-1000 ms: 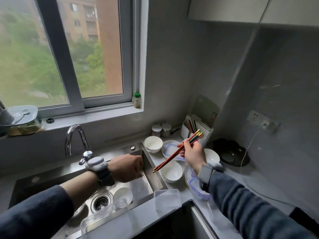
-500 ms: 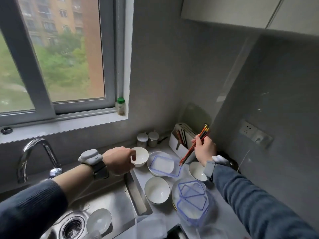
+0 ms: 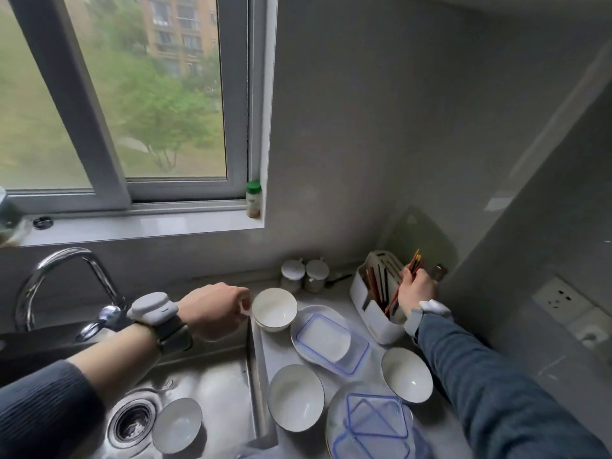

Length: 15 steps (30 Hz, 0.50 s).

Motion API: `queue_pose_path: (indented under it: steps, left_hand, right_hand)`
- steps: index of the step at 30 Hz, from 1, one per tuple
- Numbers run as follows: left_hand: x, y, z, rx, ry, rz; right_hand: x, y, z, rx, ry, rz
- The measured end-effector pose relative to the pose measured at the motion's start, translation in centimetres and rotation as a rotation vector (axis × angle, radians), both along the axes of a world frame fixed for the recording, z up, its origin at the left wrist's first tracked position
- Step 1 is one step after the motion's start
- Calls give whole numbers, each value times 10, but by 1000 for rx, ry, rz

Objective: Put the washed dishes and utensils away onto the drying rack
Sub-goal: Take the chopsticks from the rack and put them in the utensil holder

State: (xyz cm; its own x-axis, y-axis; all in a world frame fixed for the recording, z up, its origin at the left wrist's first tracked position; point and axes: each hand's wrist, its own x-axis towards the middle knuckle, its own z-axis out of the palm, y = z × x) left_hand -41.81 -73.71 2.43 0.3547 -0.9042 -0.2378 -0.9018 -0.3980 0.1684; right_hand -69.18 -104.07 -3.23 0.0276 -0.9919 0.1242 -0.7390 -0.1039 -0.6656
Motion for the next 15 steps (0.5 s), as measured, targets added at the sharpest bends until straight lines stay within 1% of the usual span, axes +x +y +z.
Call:
queue_pose_path:
  steps: [4,7,10,15]
  left_hand:
    - [3,-1,-8,54,16,51]
    - [3,-2,-16,76,21,89]
    - [0,-3,-18,83,-2,101]
    - [2,-16,-21,91,14,115]
  right_hand:
    - [1,-22,-26,49,50,1]
    - [6,-30,-35,83,-8,-24]
    - [10,-42,-23,13,-64,-78]
    - [4,-71,-4,-92,-59,-85]
